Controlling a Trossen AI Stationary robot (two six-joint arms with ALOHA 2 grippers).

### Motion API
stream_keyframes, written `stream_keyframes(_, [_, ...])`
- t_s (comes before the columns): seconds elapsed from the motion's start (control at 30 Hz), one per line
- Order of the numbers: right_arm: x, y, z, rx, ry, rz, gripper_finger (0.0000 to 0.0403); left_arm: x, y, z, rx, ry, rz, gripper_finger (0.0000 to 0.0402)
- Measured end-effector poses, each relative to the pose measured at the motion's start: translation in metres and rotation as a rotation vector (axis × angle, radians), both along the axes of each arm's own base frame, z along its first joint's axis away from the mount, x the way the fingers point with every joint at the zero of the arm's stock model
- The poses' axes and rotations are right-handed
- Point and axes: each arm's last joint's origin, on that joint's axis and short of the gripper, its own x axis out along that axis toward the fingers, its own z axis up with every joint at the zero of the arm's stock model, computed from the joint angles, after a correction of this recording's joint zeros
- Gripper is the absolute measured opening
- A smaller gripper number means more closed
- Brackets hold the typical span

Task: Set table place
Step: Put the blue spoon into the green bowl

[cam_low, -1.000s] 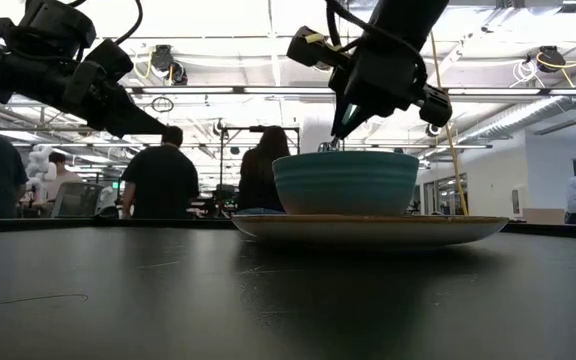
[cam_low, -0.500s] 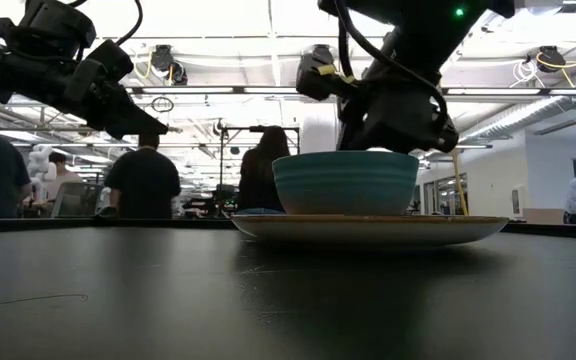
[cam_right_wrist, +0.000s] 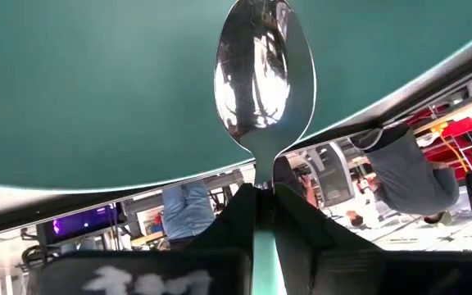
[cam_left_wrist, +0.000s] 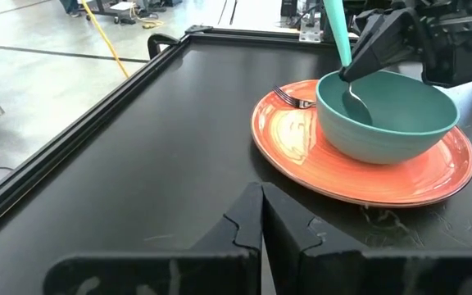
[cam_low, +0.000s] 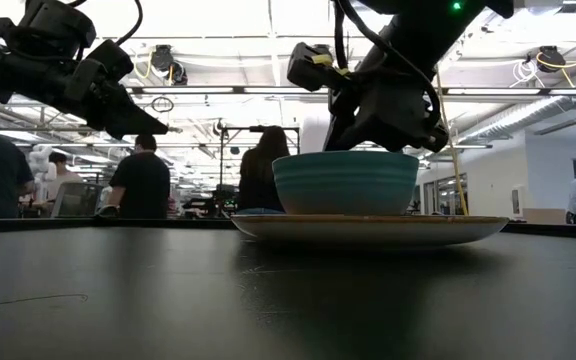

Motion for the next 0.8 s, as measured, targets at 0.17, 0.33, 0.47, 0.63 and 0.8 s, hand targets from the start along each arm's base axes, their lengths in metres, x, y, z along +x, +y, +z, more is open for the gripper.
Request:
stream_keyframes(0.17, [0.000,0.001,-0.001,0.030,0.005,0.009,0.0015,0.000,0.000,0.000,-0.001,-0.001,0.000,0.0015])
stream_keyframes(0.33, [0.000,0.001,-0.001,0.047,0.017,0.021,0.0015,0.000,0.000,0.000,-0.004,-0.001,0.001,0.0015])
stream_keyframes(0.47, [0.001,-0.003,-0.001,0.046,0.020,0.010,0.0015,0.000,0.000,0.000,-0.004,-0.001,0.001,0.0015])
stream_keyframes(0.63, [0.000,-0.010,-0.002,0.028,0.078,0.012,0.0015,0.000,0.000,0.000,-0.003,-0.001,0.001,0.0015])
stream_keyframes(0.8, [0.000,-0.013,-0.002,0.001,0.122,0.036,0.0015,0.000,0.000,0.000,-0.003,-0.001,0.001,0.0015])
